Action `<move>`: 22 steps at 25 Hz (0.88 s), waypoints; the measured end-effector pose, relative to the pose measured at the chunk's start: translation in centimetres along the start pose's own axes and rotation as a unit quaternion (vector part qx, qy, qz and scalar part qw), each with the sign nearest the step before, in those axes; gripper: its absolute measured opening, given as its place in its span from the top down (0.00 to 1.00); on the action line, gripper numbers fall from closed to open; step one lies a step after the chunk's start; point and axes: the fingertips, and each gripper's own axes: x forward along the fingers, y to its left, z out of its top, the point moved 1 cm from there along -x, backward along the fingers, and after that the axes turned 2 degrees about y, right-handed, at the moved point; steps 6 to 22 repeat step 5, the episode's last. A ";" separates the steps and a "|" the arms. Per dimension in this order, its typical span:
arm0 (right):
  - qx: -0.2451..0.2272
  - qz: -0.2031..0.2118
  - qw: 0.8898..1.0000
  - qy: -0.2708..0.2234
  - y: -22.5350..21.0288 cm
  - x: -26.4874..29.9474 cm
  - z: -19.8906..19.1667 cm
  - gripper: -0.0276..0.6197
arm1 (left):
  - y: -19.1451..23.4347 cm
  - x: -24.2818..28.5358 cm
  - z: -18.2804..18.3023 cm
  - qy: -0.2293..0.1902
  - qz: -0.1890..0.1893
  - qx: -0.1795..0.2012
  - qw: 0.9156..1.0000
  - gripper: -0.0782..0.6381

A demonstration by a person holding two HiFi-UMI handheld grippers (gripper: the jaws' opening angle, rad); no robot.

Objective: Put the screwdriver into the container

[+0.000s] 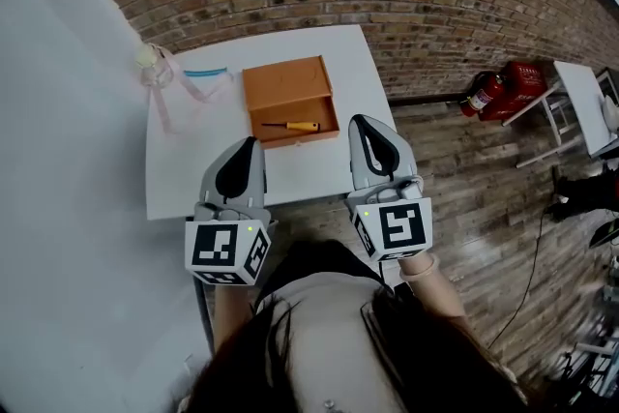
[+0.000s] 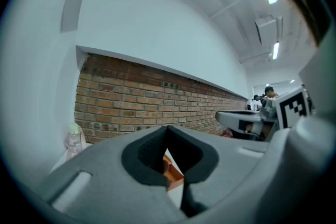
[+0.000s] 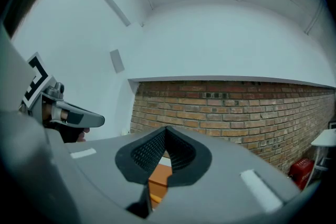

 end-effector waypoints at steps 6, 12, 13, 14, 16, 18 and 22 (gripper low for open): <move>-0.002 -0.004 1.000 0.003 0.6 0.3 0.3 0.95 | 0.7 -0.1 0.2 -0.001 -0.005 -0.002 1.000 0.89; -0.002 -0.004 1.000 0.003 0.6 0.3 0.3 0.95 | 0.7 -0.1 0.2 -0.001 -0.005 -0.002 1.000 0.89; -0.002 -0.004 1.000 0.003 0.6 0.3 0.3 0.95 | 0.7 -0.1 0.2 -0.001 -0.005 -0.002 1.000 0.89; -0.002 -0.004 1.000 0.003 0.6 0.3 0.3 0.95 | 0.7 -0.1 0.2 -0.001 -0.005 -0.002 1.000 0.89; -0.002 -0.004 1.000 0.003 0.6 0.3 0.3 0.95 | 0.7 -0.1 0.2 -0.001 -0.005 -0.002 1.000 0.89; -0.002 -0.004 1.000 0.003 0.6 0.3 0.3 0.95 | 0.7 -0.1 0.2 -0.001 -0.005 -0.002 1.000 0.89; -0.002 -0.004 1.000 0.003 0.6 0.3 0.3 0.95 | 0.7 -0.1 0.2 -0.001 -0.005 -0.002 1.000 0.89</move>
